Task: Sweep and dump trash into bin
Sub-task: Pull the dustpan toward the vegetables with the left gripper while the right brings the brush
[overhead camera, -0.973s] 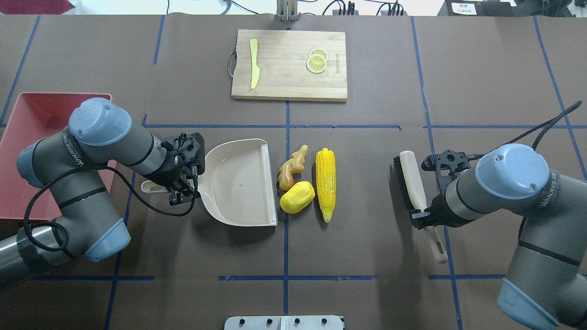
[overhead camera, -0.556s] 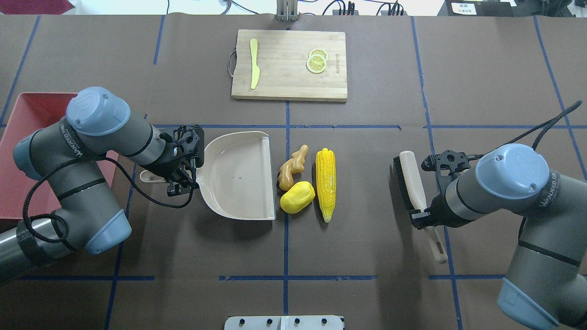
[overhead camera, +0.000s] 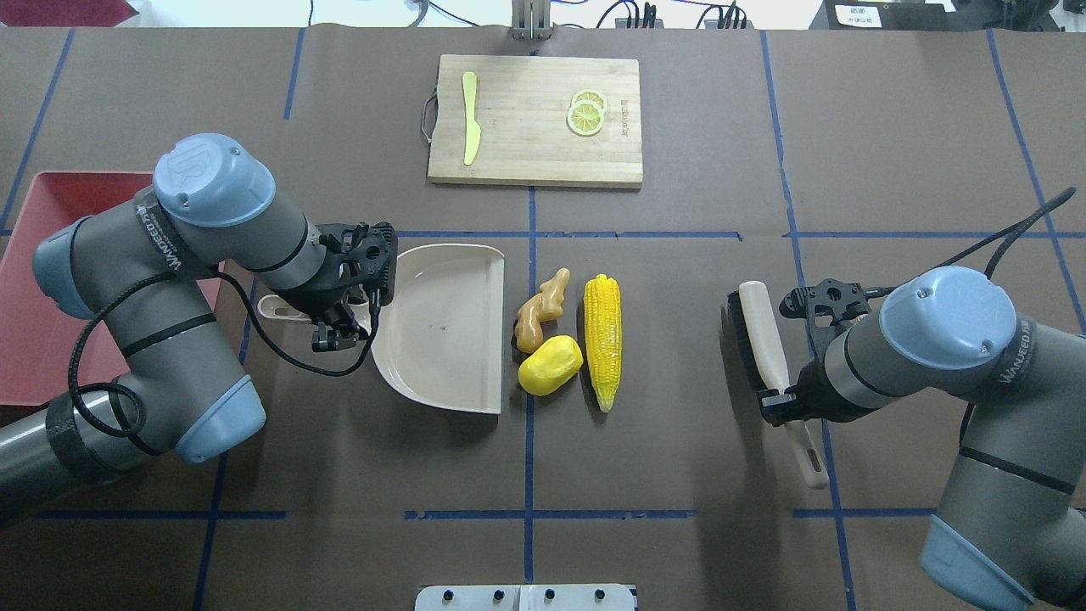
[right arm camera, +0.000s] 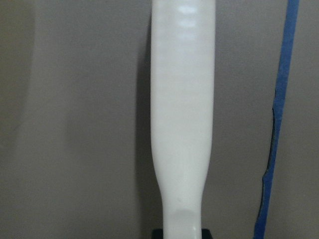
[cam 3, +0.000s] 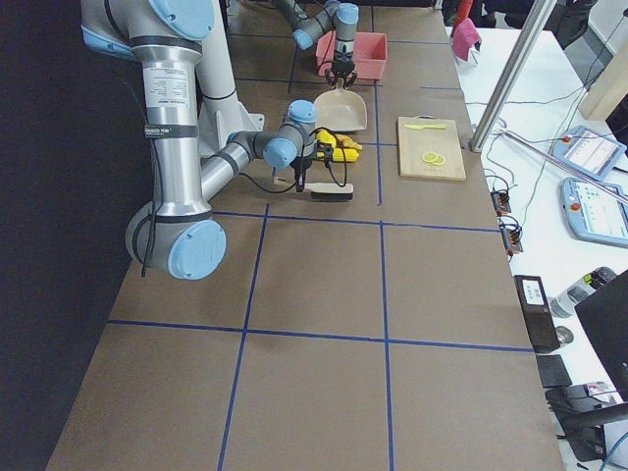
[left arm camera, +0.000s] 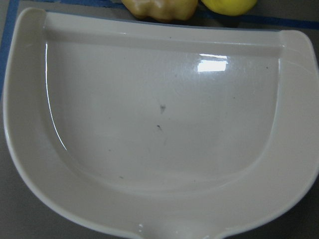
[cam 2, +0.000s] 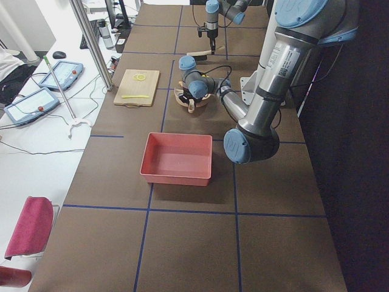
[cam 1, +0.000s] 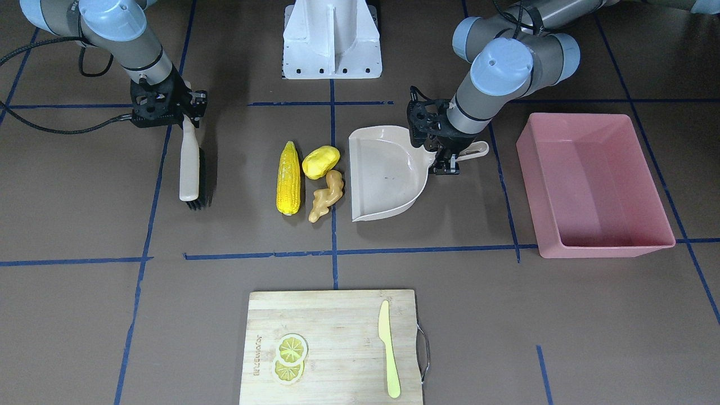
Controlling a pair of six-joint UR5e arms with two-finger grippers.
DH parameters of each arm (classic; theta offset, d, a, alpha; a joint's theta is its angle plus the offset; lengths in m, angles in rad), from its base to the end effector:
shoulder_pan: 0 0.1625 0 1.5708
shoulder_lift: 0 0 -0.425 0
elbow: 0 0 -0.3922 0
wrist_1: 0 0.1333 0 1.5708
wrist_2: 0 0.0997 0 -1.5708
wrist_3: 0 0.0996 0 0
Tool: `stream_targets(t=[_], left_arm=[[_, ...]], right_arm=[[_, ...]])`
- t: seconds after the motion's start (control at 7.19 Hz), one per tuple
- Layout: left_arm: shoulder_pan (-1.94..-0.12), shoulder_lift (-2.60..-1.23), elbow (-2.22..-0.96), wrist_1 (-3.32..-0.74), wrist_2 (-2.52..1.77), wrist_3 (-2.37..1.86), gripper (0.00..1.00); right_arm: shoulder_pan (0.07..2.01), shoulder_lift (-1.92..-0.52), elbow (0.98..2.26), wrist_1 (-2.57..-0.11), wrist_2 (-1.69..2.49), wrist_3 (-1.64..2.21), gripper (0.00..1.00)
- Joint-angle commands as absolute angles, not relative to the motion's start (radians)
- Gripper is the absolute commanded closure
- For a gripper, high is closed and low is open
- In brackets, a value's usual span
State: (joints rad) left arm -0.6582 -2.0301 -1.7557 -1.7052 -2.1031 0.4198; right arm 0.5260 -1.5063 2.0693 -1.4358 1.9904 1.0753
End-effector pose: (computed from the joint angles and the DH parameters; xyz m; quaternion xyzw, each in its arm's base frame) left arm 0.4503 -0.4528 0.2990 0.2958 0.3253 0.6301 0.6400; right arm -0.3806 -0.3282 0.3829 -0.0072 -0.3874 -0.0572 0.9201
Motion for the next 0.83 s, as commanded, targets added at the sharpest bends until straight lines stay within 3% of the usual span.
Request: stream_targets(t=[0.0, 0.69], left_arm=[[-0.641, -2.049, -1.752, -1.657, -2.085, 0.422, 1.0], [-0.606, -2.08, -1.733, -1.64, -2.046, 0.403, 1.0]], right_arm=[[0.523, -1.506, 2.069, -1.436, 1.991, 1.075, 1.0], [0.511, -1.477, 2.066, -1.443, 1.993, 1.08, 1.0]])
